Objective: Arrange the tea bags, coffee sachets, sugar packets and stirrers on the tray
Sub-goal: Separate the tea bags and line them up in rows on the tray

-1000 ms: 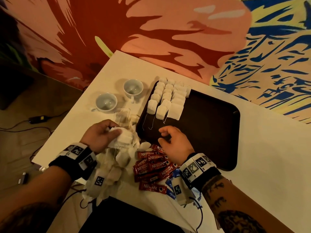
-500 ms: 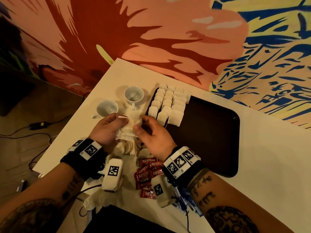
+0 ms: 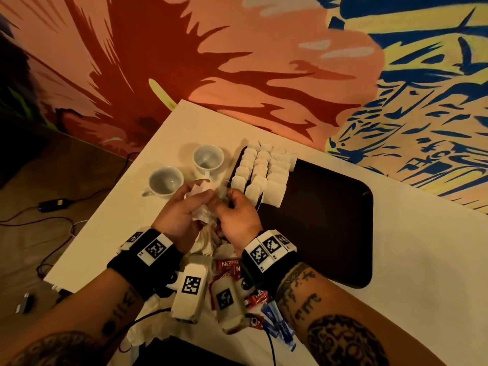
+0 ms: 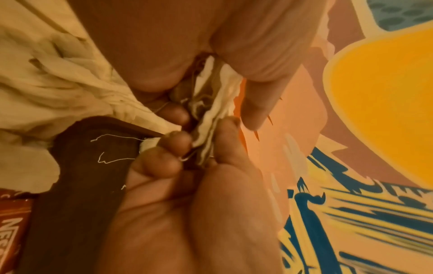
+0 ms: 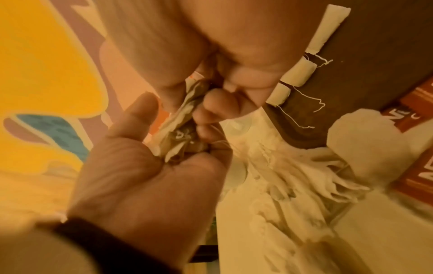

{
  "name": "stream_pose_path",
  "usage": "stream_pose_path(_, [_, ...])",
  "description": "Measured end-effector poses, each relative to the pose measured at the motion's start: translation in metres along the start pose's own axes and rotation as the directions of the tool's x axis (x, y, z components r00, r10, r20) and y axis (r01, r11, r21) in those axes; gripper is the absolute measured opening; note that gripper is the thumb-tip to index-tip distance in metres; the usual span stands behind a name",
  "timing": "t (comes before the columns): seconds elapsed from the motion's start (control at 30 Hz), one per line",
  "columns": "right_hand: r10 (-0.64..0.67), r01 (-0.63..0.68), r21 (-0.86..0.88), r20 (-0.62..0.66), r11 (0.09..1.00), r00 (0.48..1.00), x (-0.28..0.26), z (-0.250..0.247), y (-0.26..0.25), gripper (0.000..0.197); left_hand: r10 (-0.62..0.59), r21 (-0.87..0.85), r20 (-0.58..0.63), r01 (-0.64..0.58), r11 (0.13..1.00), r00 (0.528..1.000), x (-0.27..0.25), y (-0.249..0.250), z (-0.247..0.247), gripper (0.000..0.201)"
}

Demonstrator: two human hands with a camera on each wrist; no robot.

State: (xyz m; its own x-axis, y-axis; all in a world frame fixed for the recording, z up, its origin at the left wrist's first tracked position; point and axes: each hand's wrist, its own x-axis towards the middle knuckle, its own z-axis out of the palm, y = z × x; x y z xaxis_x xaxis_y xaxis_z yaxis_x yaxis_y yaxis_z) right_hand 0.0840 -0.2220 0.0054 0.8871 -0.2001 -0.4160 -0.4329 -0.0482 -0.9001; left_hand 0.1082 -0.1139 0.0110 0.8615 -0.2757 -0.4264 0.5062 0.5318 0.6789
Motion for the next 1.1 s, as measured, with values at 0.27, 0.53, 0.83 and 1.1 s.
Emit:
stream_pose_path(0.27, [0.183,-0.245,0.366,0.196,0.898,0.963,-0.001,-0.021,-0.022,0.007,0.113,0.285,-0.027,-0.101,0.953,0.993,0.003,-0.009,-0.002,0.035])
stream_pose_path(0.53, [0.214,-0.212,0.327,0.030,0.921,0.976,0.002,-0.041,-0.014,0.007,0.053,0.315,-0.076,-0.027,0.949,0.996,0.009,-0.019,0.004,0.025])
stream_pose_path(0.83, [0.162,-0.183,0.539,0.087,0.822,0.983,-0.002,-0.065,-0.020,0.022,-0.015,0.143,-0.202,0.045,0.989,0.979,0.020,-0.010,0.017,0.016])
stream_pose_path(1.1, [0.194,-0.224,0.622,0.117,0.750,0.974,-0.004,-0.075,-0.018,0.008,-0.022,0.105,-0.115,0.034,0.994,0.993,0.019,-0.008,0.022,0.006])
